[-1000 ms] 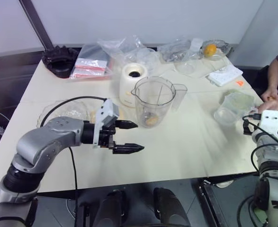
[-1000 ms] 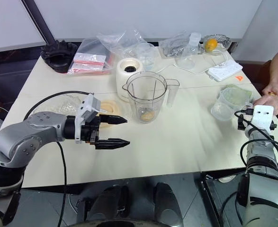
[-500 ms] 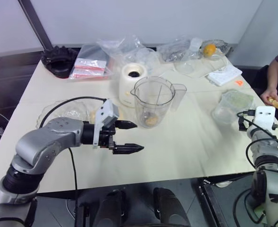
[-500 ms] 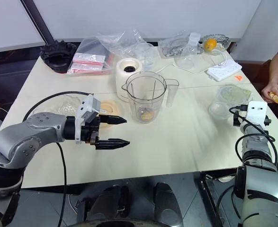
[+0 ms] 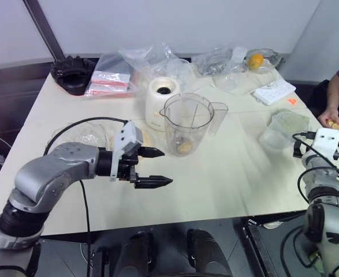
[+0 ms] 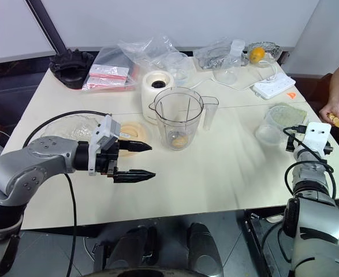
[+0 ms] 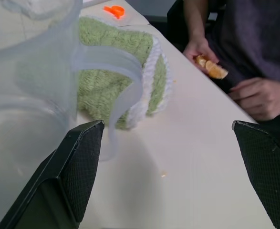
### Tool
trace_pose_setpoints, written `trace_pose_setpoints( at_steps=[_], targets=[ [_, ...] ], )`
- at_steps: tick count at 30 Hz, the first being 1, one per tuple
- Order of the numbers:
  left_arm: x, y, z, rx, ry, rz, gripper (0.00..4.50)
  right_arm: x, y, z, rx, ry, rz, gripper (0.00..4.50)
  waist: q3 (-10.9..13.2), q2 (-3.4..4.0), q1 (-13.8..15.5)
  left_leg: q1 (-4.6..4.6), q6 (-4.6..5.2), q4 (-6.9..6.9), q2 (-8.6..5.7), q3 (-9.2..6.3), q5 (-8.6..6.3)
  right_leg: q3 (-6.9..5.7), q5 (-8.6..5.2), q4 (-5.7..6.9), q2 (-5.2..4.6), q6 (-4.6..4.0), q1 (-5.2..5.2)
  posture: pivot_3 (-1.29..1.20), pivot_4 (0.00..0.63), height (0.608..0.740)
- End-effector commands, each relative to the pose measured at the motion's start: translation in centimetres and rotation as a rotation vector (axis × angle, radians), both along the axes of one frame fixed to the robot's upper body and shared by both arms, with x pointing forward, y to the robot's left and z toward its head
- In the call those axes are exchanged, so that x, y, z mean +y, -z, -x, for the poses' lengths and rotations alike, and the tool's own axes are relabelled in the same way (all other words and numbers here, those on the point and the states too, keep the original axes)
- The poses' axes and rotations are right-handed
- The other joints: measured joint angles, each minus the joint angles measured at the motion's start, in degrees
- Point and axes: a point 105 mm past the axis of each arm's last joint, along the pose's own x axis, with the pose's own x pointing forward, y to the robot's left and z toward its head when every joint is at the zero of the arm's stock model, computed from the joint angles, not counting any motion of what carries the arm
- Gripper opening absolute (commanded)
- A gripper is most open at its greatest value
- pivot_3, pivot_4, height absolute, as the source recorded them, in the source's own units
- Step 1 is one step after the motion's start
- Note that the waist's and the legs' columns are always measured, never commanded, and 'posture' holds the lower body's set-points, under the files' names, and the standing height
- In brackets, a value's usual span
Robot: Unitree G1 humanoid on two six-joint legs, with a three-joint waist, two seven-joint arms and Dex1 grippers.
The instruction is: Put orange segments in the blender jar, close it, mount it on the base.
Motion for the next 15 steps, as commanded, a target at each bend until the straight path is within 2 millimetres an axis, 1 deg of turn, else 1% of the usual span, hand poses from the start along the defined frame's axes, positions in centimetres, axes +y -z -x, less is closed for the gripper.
trace_pose_setpoints(
  at_steps=[1, 6, 14, 15],
  targets=[
    [0.22, -1.18, 0.28, -0.053, 0.002, 0.005, 4.5, -0.3, -1.57, -0.45, -0.094, 0.02, -0.047, 4.45, 0.0, 0.0, 0.0, 0.0, 0.0, 0.0, 0.0, 0.0, 0.0, 0.0, 0.0, 0.0, 0.0, 0.0, 0.0, 0.0, 0.15, 0.74],
    [0.45, -1.26, 0.49, -0.052, -0.005, -0.006, 4.5, -0.27, -1.71, -0.57, -0.15, 0.029, -0.121, 4.45, 0.01, 0.0, -0.02, 0.0, 0.0, 0.0, 0.01, 0.0, 0.0, 0.0, 0.0, 0.0, 0.0, 0.0, 0.0, 0.0, 0.15, 0.74],
    [0.61, -1.22, 0.72, -0.044, -0.019, -0.012, 4.5, 0.34, -1.79, -1.1, -0.158, -0.012, -0.146, 4.45, 0.02, -0.01, -0.06, 0.0, 0.0, 0.0, 0.01, 0.0, 0.0, 0.0, 0.0, 0.0, 0.0, 0.0, 0.0, 0.0, 0.15, 0.74],
    [0.58, -1.22, 0.74, -0.044, -0.021, -0.012, 4.5, 0.42, -1.78, -1.16, -0.155, -0.018, -0.144, 4.22, 0.02, -0.01, -0.08, 0.0, 0.0, 0.0, 0.0, 0.0, 0.0, 0.0, 0.0, 0.0, 0.0, 0.0, 0.0, 0.0, 0.15, 0.74]
  ],
)
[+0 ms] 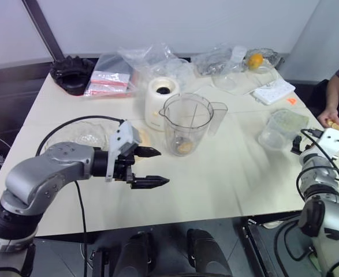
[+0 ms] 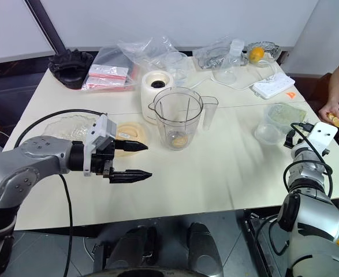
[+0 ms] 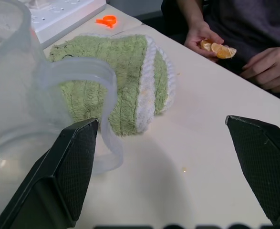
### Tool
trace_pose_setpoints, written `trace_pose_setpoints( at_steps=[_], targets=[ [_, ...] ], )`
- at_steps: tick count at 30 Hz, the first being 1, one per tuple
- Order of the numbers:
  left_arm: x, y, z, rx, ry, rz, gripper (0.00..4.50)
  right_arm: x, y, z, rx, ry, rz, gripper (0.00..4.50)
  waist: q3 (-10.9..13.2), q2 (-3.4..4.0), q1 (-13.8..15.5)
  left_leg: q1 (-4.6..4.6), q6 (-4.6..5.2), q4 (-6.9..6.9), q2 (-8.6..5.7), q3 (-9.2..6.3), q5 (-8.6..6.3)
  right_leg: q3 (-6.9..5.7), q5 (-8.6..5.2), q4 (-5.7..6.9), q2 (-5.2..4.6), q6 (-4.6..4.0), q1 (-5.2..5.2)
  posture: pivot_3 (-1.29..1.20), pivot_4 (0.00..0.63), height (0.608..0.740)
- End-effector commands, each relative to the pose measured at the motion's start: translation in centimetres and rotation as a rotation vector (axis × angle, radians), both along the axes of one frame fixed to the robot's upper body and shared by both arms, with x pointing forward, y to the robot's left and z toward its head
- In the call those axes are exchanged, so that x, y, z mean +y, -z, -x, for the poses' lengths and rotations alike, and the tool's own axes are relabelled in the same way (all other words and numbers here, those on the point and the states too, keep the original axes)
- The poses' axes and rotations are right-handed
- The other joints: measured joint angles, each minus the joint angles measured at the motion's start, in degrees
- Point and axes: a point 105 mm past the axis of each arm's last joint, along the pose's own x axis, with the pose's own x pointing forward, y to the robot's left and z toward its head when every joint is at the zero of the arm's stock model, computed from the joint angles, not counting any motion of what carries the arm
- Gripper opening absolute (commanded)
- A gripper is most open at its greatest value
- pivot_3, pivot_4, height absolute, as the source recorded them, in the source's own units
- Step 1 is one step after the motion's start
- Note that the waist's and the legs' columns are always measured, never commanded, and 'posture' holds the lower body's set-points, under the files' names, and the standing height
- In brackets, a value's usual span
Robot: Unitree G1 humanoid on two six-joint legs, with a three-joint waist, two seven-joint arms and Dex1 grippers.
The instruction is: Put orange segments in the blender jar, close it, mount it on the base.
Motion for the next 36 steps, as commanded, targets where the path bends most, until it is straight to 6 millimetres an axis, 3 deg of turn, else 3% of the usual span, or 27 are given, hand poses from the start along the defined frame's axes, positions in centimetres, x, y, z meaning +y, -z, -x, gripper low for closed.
trace_pose_setpoints(
  at_steps=[1, 3, 9, 17, 22, 32, 36],
  targets=[
    [0.0, -0.9, 0.5, -0.036, 0.005, 0.01, 4.5, 0.3, -1.4, -0.8, -0.04, -0.021, 0.015, 3.93, 0.0, 0.0, -0.03, 0.0, 0.0, 0.0, 0.0, 0.0, 0.0, 0.0, 0.0, 0.0, 0.0, 0.0, 0.0, 0.0, 0.15, 0.74],
    [0.1, -0.9, 0.5, -0.035, 0.001, 0.01, 4.5, 0.4, -1.3, -0.8, -0.036, -0.025, 0.02, 3.13, 0.0, 0.0, 0.0, 0.0, 0.0, 0.0, 0.0, 0.0, 0.0, 0.0, 0.0, 0.0, 0.0, 0.0, 0.0, 0.0, 0.15, 0.74],
    [0.1, -0.8, 0.6, -0.034, -0.005, 0.011, 4.5, 0.5, -1.2, -0.9, -0.028, -0.035, 0.028, 0.04, 0.01, 0.0, 0.16, 0.0, 0.0, 0.0, 0.0, -0.01, 0.0, 0.0, 0.0, 0.0, 0.0, 0.0, 0.0, 0.0, 0.15, 0.74],
    [0.0, -0.8, 0.5, -0.031, -0.005, 0.012, 4.5, 0.7, -1.1, -0.9, -0.03, -0.051, 0.038, 0.04, 0.02, -0.02, 0.08, 0.0, 0.0, 0.0, 0.0, -0.02, 0.0, 0.0, 0.0, -0.02, -0.01, 0.0, 0.03, 0.0, 0.15, 0.74],
    [-0.1, -0.7, 0.5, -0.03, -0.002, 0.013, 4.5, 1.5, -2.6, -1.8, -0.093, -0.112, 0.059, 0.04, 0.03, -0.03, 0.06, 0.0, 0.0, 0.0, 0.0, -0.01, 0.0, 0.0, 0.0, -0.02, -0.01, 0.0, 0.03, 0.0, 0.15, 0.74],
    [0.3, -1.7, -0.5, -0.041, 0.007, 0.043, 4.5, 2.4, -10.0, -3.4, -0.292, -0.231, 0.158, 0.04, 0.21, 0.13, 0.06, 0.0, 0.0, -0.01, 0.0, 0.0, 0.0, 0.0, 0.0, -0.01, 0.01, 0.01, 0.0, 0.0, 0.15, 0.74],
    [0.8, -2.6, -1.3, -0.056, -0.007, 0.067, 4.5, 3.1, -14.1, -3.8, -0.347, -0.309, 0.236, 0.04, 0.24, 0.13, 0.2, -0.01, 0.0, -0.04, 0.01, -0.01, 0.0, -0.01, -0.01, -0.01, 0.0, 0.02, -0.02, 0.0, 0.15, 0.74]
  ],
)
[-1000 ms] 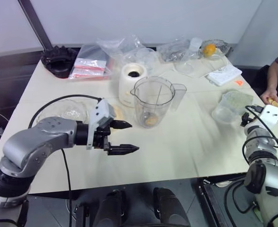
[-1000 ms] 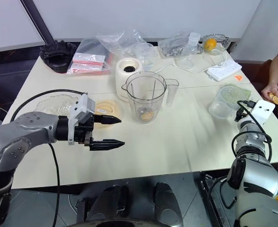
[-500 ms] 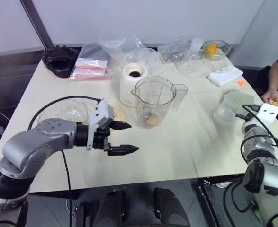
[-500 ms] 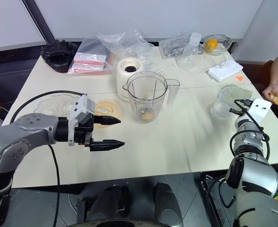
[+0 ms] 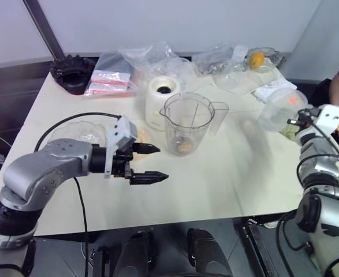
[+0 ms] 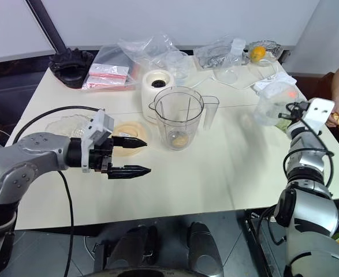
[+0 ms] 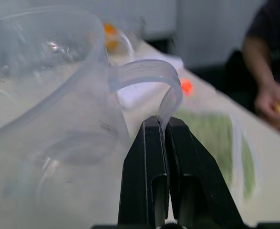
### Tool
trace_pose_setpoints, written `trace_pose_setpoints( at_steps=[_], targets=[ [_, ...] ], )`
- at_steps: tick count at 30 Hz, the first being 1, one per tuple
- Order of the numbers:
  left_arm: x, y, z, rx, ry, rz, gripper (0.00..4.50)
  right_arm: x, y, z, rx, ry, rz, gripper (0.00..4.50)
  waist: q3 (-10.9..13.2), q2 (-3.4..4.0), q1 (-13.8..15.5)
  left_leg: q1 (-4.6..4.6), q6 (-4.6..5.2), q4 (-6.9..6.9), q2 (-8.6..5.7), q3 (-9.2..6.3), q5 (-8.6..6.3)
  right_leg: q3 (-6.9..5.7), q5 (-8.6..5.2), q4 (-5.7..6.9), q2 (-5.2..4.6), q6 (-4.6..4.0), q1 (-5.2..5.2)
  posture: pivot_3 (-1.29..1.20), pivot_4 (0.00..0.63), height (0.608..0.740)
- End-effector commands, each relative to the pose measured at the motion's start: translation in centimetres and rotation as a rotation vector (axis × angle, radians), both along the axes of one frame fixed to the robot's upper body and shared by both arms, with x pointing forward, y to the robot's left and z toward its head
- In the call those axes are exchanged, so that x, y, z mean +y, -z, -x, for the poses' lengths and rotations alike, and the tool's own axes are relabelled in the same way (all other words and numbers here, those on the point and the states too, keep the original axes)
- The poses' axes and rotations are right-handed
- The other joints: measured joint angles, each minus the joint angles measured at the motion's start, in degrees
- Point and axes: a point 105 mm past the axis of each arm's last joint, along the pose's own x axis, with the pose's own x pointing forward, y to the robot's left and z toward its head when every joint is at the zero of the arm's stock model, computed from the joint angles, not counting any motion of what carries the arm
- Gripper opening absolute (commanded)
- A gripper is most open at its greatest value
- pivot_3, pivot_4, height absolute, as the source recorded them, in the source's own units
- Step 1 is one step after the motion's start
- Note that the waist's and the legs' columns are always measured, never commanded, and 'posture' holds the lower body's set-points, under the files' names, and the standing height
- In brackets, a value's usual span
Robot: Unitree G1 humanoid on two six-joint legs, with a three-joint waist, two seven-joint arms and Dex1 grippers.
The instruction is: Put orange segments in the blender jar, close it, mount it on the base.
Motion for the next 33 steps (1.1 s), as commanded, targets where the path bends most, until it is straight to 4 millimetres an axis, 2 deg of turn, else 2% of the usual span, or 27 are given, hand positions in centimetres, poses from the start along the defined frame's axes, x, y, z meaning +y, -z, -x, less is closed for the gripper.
trace_pose_setpoints(
  at_steps=[1, 8, 11, 15, 21, 28, 33],
  targets=[
    [0.4, -1.9, -0.5, -0.07, 0.001, 0.035, 4.5, 0.4, -6.5, -0.3, -0.137, -0.058, 0.097, 0.04, 0.01, 0.0, -0.07, 0.0, 0.0, 0.0, 0.0, 0.0, 0.0, 0.0, 0.0, 0.0, 0.0, 0.0, -0.01, 0.0, 0.15, 0.74],
    [1.6, -3.2, -1.9, -0.105, -0.026, 0.042, 4.5, 4.3, -14.2, -1.2, -0.173, -0.278, 0.246, 0.04, 0.07, 0.08, -0.27, 0.0, 0.0, -0.06, 0.03, 0.09, 0.0, 0.03, 0.0, 0.04, -0.01, -0.01, -0.12, 0.0, 0.15, 0.74],
    [2.1, -3.3, -2.4, -0.118, -0.04, 0.033, 4.5, 6.3, -16.8, -1.7, -0.165, -0.361, 0.249, 0.04, 0.08, 0.09, -0.2, 0.0, 0.0, -0.2, 0.07, 0.16, 0.0, 0.06, 0.0, 0.04, 0.0, -0.01, -0.23, 0.0, 0.15, 0.74],
    [2.3, -3.2, -2.7, -0.125, -0.054, 0.033, 4.5, 9.0, -18.8, -2.0, -0.15, -0.452, 0.306, 0.04, 0.09, 0.06, -0.02, 0.0, -0.01, -0.42, 0.09, 0.2, 0.0, 0.06, 0.0, -0.03, -0.02, -0.01, -0.3, 0.0, 0.15, 0.74],
    [2.5, -3.4, -3.0, -0.139, -0.076, 0.041, 4.5, 12.5, -19.8, -2.3, -0.142, -0.554, 0.373, 0.04, 0.09, 0.05, 0.14, -0.04, -0.01, -0.64, 0.04, 0.25, 0.0, 0.06, 0.01, -0.06, -0.12, 0.02, -0.39, 0.0, 0.15, 0.74],
    [3.3, -3.6, -3.4, -0.154, -0.114, 0.035, 4.5, 16.2, -19.2, -2.2, -0.154, -0.652, 0.487, 0.04, 0.1, 0.05, 0.02, -0.06, -0.01, -0.65, 0.02, 0.28, 0.0, 0.05, 0.02, -0.02, -0.14, 0.04, -0.46, 0.0, 0.15, 0.74],
    [3.4, -3.7, -3.4, -0.156, -0.121, 0.033, 4.5, 18.0, -18.5, -1.8, -0.17, -0.696, 0.579, 0.04, 0.1, 0.05, 0.03, -0.06, -0.01, -0.65, 0.02, 0.28, 0.01, 0.05, 0.07, -0.01, -0.14, 0.11, -0.46, 0.0, 0.15, 0.74]
  ],
)
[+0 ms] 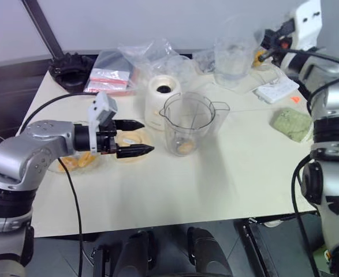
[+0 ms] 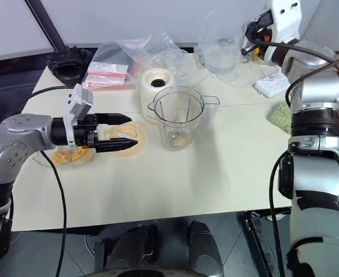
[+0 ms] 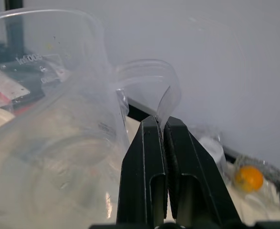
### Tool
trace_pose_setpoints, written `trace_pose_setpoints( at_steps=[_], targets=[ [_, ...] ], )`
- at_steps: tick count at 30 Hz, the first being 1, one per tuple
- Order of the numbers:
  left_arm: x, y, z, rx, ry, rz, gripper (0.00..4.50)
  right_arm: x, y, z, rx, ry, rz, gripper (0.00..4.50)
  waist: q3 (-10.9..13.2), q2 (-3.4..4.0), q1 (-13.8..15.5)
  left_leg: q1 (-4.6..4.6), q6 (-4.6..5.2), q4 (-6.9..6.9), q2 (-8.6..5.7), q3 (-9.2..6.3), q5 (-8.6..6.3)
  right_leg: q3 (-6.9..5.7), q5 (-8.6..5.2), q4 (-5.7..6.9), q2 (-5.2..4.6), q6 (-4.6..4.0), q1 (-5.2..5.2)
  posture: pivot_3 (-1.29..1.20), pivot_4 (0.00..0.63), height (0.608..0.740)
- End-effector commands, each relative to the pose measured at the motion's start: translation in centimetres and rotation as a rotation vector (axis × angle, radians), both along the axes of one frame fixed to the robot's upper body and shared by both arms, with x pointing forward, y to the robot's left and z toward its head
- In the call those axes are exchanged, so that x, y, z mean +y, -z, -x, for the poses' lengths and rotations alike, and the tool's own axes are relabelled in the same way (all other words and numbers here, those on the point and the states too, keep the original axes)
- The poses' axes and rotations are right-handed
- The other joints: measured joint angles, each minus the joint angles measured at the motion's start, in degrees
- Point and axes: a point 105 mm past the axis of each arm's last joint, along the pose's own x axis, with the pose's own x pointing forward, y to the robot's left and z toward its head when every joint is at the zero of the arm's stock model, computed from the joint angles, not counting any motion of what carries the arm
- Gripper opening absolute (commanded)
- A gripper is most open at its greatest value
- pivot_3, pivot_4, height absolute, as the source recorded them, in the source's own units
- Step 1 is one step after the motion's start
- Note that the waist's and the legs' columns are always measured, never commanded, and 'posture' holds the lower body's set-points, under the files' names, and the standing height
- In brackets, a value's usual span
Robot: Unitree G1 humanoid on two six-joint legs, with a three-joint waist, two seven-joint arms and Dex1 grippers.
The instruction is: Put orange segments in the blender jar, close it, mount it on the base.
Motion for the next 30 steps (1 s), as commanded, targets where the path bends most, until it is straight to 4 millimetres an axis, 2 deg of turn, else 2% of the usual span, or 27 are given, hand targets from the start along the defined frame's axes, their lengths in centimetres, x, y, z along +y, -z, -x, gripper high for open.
trace_pose_setpoints(
  at_steps=[1, 7, 15, 30],
  targets=[
    [0.5, -1.3, 0.0, -0.061, -0.016, 0.002, 4.5, 1.7, -1.8, 1.1, -0.109, -0.046, 0.071, 0.04, 0.0, 0.0, 0.0, 0.0, 0.0, 0.01, 0.0, 0.01, 0.0, 0.0, 0.04, 0.01, 0.0, 0.06, 0.0, 0.0, 0.15, 0.74],
    [0.4, -1.1, -0.2, -0.063, -0.016, -0.002, 4.5, 3.4, -1.6, 1.5, -0.148, -0.084, 0.141, 0.04, 0.0, 0.0, 0.0, 0.0, -0.01, 0.02, 0.0, 0.01, 0.0, 0.0, 0.04, 0.03, 0.0, 0.06, -0.01, 0.0, 0.15, 0.74],
    [0.2, -1.0, -0.1, -0.063, -0.013, -0.001, 4.5, 4.6, -1.3, 2.2, -0.226, -0.104, 0.282, 0.04, 0.0, 0.0, 0.0, 0.0, -0.01, 0.02, 0.0, 0.01, 0.0, 0.0, 0.03, 0.04, 0.0, 0.05, -0.01, 0.0, 0.15, 0.74],
    [0.2, -0.8, -0.2, -0.061, -0.005, -0.005, 4.5, 5.3, -1.0, 2.8, -0.371, -0.095, 0.513, 0.04, 0.0, 0.0, 0.01, 0.01, -0.01, 0.02, 0.0, 0.01, 0.01, 0.0, 0.03, 0.05, 0.0, 0.05, -0.01, 0.0, 0.15, 0.74]
  ],
)
